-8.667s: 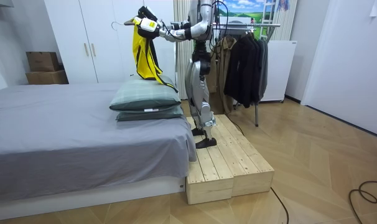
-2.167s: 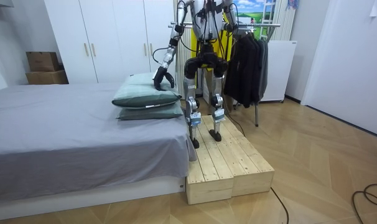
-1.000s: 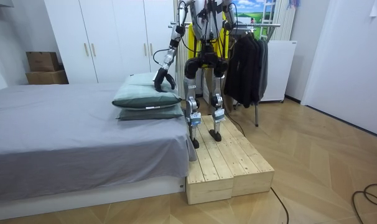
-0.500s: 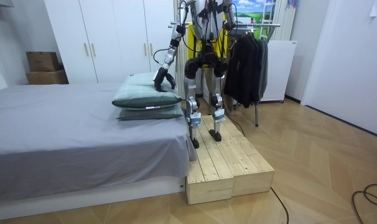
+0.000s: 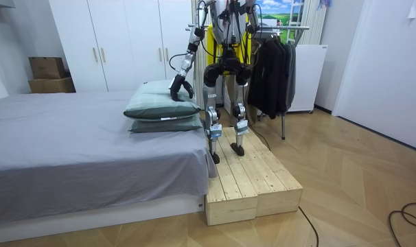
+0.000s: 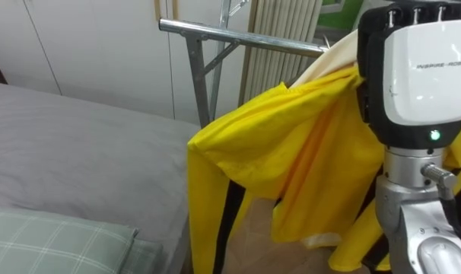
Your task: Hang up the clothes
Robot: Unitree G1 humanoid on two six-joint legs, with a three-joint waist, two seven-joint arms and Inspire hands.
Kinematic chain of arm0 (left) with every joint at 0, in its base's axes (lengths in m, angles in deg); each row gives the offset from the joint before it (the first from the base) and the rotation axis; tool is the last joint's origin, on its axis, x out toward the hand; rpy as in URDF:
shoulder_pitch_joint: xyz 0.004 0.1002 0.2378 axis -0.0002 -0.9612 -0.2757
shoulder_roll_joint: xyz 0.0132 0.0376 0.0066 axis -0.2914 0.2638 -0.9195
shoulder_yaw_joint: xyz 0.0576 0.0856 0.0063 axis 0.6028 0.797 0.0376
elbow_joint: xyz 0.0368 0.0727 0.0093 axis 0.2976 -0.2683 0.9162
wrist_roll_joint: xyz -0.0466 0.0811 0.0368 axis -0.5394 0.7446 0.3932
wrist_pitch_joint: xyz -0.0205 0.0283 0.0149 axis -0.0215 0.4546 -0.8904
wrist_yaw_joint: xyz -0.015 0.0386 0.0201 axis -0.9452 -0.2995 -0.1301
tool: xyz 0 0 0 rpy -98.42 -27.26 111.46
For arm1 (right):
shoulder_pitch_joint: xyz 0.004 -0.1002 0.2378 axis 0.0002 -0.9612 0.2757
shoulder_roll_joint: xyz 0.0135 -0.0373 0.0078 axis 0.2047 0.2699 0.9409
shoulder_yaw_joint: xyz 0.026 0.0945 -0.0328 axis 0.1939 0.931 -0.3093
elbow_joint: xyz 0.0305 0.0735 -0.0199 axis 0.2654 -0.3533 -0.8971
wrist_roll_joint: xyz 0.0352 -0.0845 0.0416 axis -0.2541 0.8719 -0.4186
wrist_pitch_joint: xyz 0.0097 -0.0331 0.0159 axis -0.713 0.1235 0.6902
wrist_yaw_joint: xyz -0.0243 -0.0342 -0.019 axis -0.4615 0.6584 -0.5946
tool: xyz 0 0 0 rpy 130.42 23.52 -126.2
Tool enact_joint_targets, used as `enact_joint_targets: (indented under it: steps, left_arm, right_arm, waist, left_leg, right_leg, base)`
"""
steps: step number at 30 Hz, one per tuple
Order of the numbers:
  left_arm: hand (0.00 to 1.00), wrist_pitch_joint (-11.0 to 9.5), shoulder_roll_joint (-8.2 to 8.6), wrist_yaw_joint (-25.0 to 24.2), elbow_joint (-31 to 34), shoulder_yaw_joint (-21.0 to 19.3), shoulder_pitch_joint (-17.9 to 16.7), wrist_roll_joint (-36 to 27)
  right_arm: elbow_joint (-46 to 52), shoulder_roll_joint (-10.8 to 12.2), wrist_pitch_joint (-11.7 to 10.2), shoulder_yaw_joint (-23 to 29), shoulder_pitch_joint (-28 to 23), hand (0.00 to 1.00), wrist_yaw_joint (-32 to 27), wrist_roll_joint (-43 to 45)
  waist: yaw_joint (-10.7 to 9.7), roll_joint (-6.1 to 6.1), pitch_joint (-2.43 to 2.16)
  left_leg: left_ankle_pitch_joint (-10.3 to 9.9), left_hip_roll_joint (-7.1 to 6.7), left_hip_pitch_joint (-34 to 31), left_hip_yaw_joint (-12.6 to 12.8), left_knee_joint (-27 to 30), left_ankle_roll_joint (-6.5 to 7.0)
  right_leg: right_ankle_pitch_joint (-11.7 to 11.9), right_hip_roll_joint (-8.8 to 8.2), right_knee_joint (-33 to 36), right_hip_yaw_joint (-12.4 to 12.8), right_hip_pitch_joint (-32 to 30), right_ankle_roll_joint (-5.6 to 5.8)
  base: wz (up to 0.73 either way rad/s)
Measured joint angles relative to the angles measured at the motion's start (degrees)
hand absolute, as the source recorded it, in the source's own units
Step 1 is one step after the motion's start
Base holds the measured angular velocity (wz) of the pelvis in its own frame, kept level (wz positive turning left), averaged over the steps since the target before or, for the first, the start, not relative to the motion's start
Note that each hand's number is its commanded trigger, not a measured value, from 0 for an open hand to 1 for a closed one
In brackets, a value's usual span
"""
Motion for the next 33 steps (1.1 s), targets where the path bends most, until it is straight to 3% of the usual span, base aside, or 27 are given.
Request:
enact_joint_targets:
  steps: [7, 15, 21, 33]
  left_arm:
    - [0.0, 0.0, 0.19, 0.18, 0.02, -0.05, -0.01, -0.02]
    - [0.0, 0.09, 0.18, -0.56, 7.44, -2.17, -4.33, 2.27]
    - [0.0, 0.09, -0.64, -2.25, 12.01, -4.11, -6.42, 2.35]
    - [0.0, 0.06, -1.0, -2.53, 13.14, -4.47, -6.53, 2.27]
  right_arm:
    - [-2.94, -0.01, 0.43, -0.25, 0.28, 1.0, 0.04, -4.29]
    - [-8.02, -0.78, 4.0, -1.73, 3.04, 1.0, 5.57, -11.59]
    - [-12.23, -1.51, 4.02, -2.69, 4.28, 1.0, 10.52, -15.47]
    - [-14.73, -1.51, 3.84, -3.5, 5.19, 1.0, 15.95, -15.38]
  waist:
    - [0.0, 0.15, -0.02]
    - [0.17, -0.3, -0.13]
    - [0.11, -1.16, -0.08]
    - [0.03, -1.22, -0.07]
  left_leg:
    - [0.0, -0.02, -0.02, -0.08, -0.27, 0.0]
    - [0.09, -0.03, -0.44, -1.02, -0.29, -0.1]
    - [0.13, -0.11, -0.79, -2.36, 0.23, -0.12]
    - [0.29, -0.07, -1.06, -3.58, 0.55, -0.25]
  right_leg:
    - [0.0, -0.02, -0.01, -0.15, -0.06, 0.0]
    - [-0.01, -0.08, -0.06, -0.87, -0.13, -0.01]
    - [-0.09, -0.13, -0.33, -1.24, -0.11, -0.15]
    - [0.04, -0.15, -0.16, -2.01, 0.02, -0.38]
  base:
    - [0.0]
    - [0.04]
    - [0.03]
    - [0.02]
